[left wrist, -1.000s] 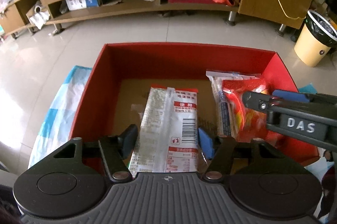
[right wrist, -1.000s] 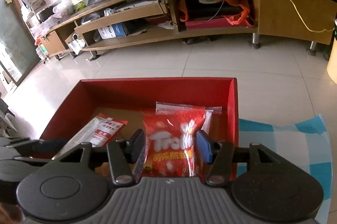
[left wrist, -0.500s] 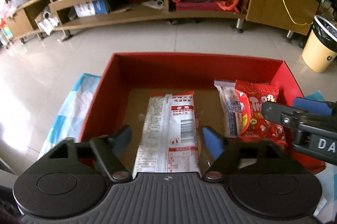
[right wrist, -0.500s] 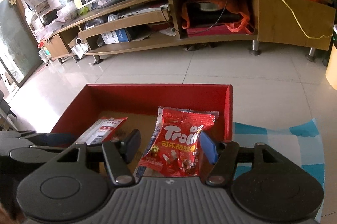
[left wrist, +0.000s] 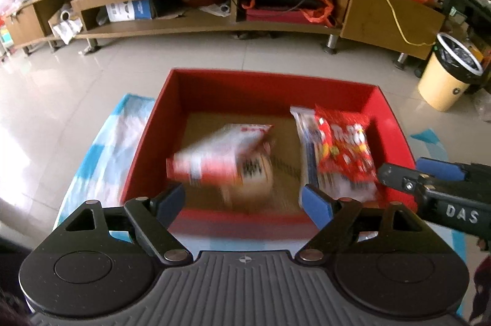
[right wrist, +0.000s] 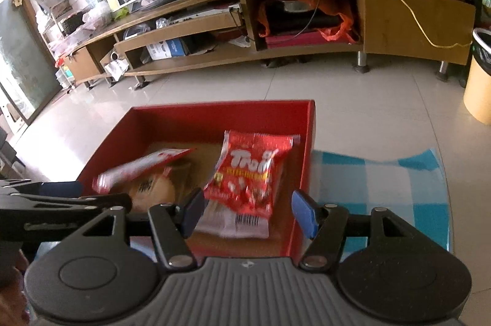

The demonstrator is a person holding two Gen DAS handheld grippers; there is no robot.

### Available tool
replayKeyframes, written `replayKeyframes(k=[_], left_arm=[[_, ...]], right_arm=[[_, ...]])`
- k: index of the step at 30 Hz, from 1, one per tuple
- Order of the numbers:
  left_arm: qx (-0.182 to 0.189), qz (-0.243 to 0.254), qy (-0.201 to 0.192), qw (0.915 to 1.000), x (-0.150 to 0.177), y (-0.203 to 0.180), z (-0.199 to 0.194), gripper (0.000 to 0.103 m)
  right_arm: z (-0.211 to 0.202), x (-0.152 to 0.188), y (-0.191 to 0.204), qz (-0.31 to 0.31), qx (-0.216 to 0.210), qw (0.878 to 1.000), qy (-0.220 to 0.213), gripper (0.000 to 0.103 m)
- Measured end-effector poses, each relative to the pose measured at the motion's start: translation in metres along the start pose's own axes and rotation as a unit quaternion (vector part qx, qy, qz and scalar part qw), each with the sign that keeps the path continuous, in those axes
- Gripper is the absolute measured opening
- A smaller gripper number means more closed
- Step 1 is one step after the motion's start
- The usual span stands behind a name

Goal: Organize snacks
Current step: 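Lower the left gripper onto the waffle bag while the right gripper reaches toward the dried meat bag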

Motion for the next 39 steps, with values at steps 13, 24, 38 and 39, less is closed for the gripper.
replayKeyframes(k=[13, 24, 38, 39], left_arm=[[-0.002, -0.037, 0.047, 0.9982, 0.089, 0.048, -0.073, 0.089], [-0.011, -0.029, 0.102, 0.9943, 0.170, 0.065, -0.129, 0.089], [0.009, 0.004, 0.175, 0.9846, 0.235, 0.055, -0.128, 0.097], [0.007, 0.009, 0.174, 0.9847, 0.236, 0.053, -0.127, 0.098]], right_arm=[[-0.043, 0.046, 0.033, -0.020, -0.042, 0.999, 0.021, 0.062], [-0.056, 0.091, 0.083, -0.075, -0.096, 0.991, 0.062, 0.062], [-0.062, 0.100, 0.097, -0.090, -0.122, 0.986, 0.075, 0.062], [-0.062, 0.100, 0.097, -0.091, -0.123, 0.985, 0.075, 0.062]])
Point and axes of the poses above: each gripper's, at about its wrist camera, not at the fingertips, and z roughly the way its jaws point, y to its left, x to its underside, the point moved 6 cm from there along z, roughly the way its jaws point, and after that the axes turned 6 degrees about -y, right-handed, at the moved point
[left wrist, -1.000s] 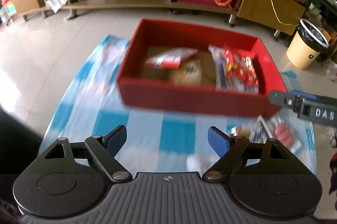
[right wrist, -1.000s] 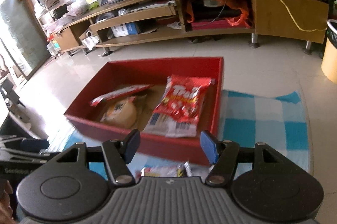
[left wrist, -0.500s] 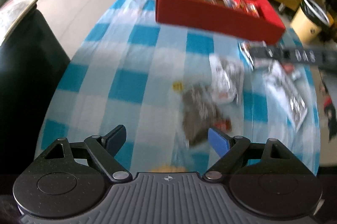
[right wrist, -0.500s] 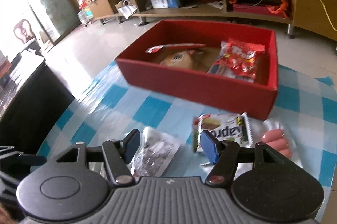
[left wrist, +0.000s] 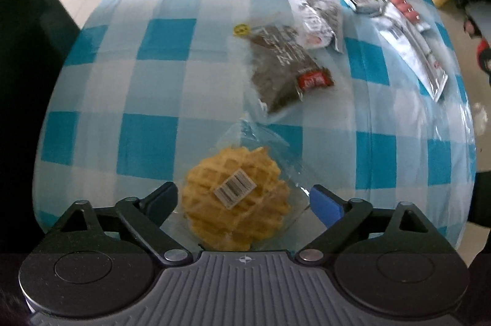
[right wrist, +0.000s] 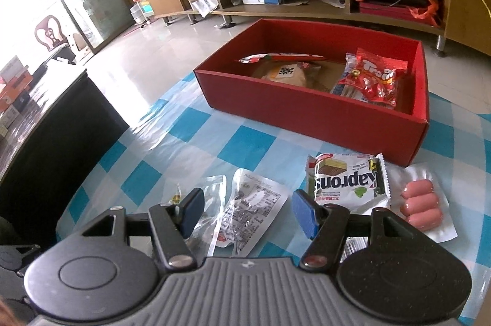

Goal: Organize snacks
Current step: 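Lower the left gripper onto the waffle bag while the right gripper reaches toward the dried meat bag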

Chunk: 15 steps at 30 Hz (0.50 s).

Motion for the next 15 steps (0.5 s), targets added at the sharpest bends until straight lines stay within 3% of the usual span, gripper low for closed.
replayKeyframes(k=[8, 13, 15], left_arm=[[-0.013, -0.037, 0.008, 0.9992, -0.006, -0.005, 0.021, 0.103], [-0.050, -0.014, 0.003, 0.9986, -0.005, -0.012, 0.029, 0.099], [-0.057, -0.010, -0.003, 0.9983, -0.005, -0.014, 0.028, 0.092]], right_arm=[[0.004, 0.002, 0.001, -0.006, -0.002, 1.000, 0.007, 0.062], [0.005, 0.002, 0.001, -0.008, -0.003, 1.000, 0.009, 0.062], [0.005, 0.001, 0.001, -0.007, -0.003, 1.000, 0.008, 0.062]])
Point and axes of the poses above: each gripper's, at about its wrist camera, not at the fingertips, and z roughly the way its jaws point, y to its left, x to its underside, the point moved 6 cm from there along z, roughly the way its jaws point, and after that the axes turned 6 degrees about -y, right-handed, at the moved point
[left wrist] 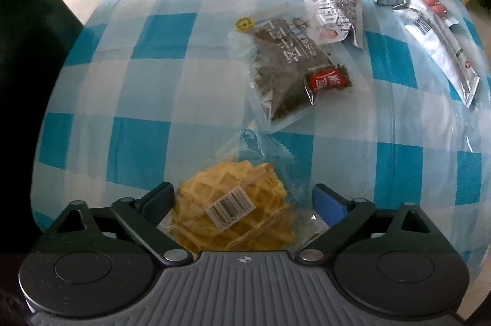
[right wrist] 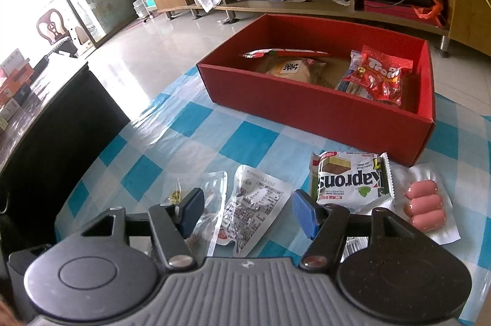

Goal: Organize snacks
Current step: 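Lower the left gripper onto the waffle bag while the right gripper reaches toward the dried meat bag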

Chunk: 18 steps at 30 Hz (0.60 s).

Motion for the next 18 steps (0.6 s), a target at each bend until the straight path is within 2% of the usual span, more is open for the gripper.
replayKeyframes(k=[4, 6, 9, 13, 18], left_arm=[[0.005, -0.008, -0.008, 0.9999, -0.005, 0.001, -0.003, 0.085], [0.003, -0.007, -0.017, 0.9998, -0.009, 0.002, -0.006, 0.076], [0.015, -0.025, -0.019, 0.9994, -0.013, 0.009, -0.009, 0.074], [0.008, -0.035, -0.019, 0.9992, -0.021, 0.015, -0.006, 0.073], [-0.001, -0.047, -0.042, 0.9980, -0.043, 0.018, -0.001, 0.073]], right_arm=[[-0.001, -0.001, 0.000, -0.003, 0.000, 1.000, -0.005, 0.062], [-0.001, -0.001, -0.001, -0.002, 0.000, 1.000, -0.004, 0.062], [0.002, 0.001, -0.003, -0.001, 0.003, 1.000, 0.001, 0.062], [0.005, 0.001, -0.001, -0.004, 0.002, 1.000, 0.006, 0.062], [0.009, 0.003, 0.001, -0.008, 0.000, 1.000, 0.011, 0.062]])
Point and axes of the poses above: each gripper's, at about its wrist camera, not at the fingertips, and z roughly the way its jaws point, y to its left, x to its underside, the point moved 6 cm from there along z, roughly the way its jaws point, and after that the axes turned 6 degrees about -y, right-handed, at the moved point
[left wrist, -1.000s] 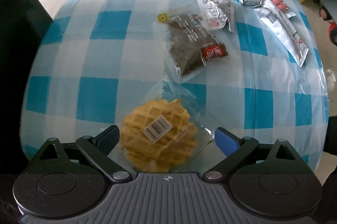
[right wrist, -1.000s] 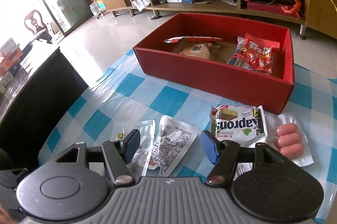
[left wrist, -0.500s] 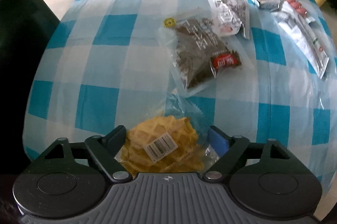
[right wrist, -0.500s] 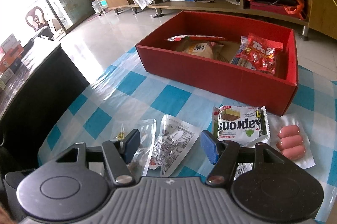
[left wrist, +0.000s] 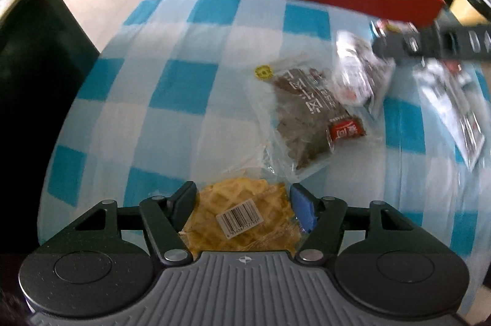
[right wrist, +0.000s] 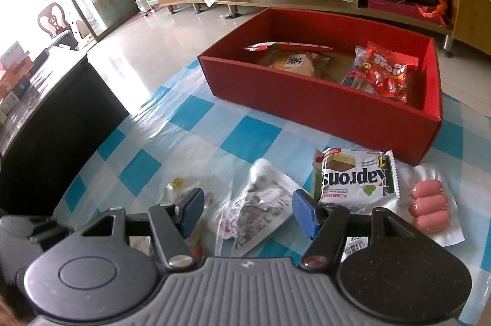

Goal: Organize snacks
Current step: 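Grasp the waffle bag with the left gripper while the right gripper grasps the dried meat bag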

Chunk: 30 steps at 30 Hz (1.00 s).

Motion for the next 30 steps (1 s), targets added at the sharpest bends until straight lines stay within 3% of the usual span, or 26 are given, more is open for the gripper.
replayKeyframes(k=[4, 6, 9, 12, 16, 21, 28, 30], left_arm=[[0.014, -0.013, 0.009, 0.9998, -0.002, 0.004, 0.001, 0.078], [0.022, -0.030, 0.020, 0.9991, 0.001, 0.006, 0.002, 0.095], [0.026, -0.052, 0.028, 0.9979, 0.008, 0.004, 0.002, 0.103], [0.016, -0.054, 0.031, 0.9979, 0.012, -0.003, 0.007, 0.103], [-0.016, -0.018, 0.025, 0.9994, 0.018, -0.009, 0.013, 0.102], [-0.013, -0.007, 0.019, 0.9997, 0.022, -0.004, 0.000, 0.082], [0.011, -0.047, 0.010, 0.9988, 0.016, 0.013, -0.010, 0.079], [0.014, -0.054, 0.008, 0.9984, 0.016, 0.016, -0.012, 0.079]], right_arm=[[0.000, -0.001, -0.003, 0.005, 0.001, 1.000, 0.001, 0.062], [0.000, -0.002, -0.003, 0.006, 0.001, 1.000, -0.001, 0.062], [0.000, -0.002, 0.000, 0.003, -0.003, 1.000, 0.001, 0.062], [0.001, 0.001, 0.002, -0.002, -0.004, 1.000, 0.005, 0.062], [0.002, 0.004, 0.003, -0.004, -0.004, 1.000, 0.010, 0.062], [0.009, 0.008, 0.009, -0.008, -0.013, 1.000, 0.023, 0.062], [0.034, 0.016, 0.023, -0.007, -0.025, 0.998, 0.057, 0.062], [0.040, 0.016, 0.029, -0.012, -0.025, 0.998, 0.061, 0.074]])
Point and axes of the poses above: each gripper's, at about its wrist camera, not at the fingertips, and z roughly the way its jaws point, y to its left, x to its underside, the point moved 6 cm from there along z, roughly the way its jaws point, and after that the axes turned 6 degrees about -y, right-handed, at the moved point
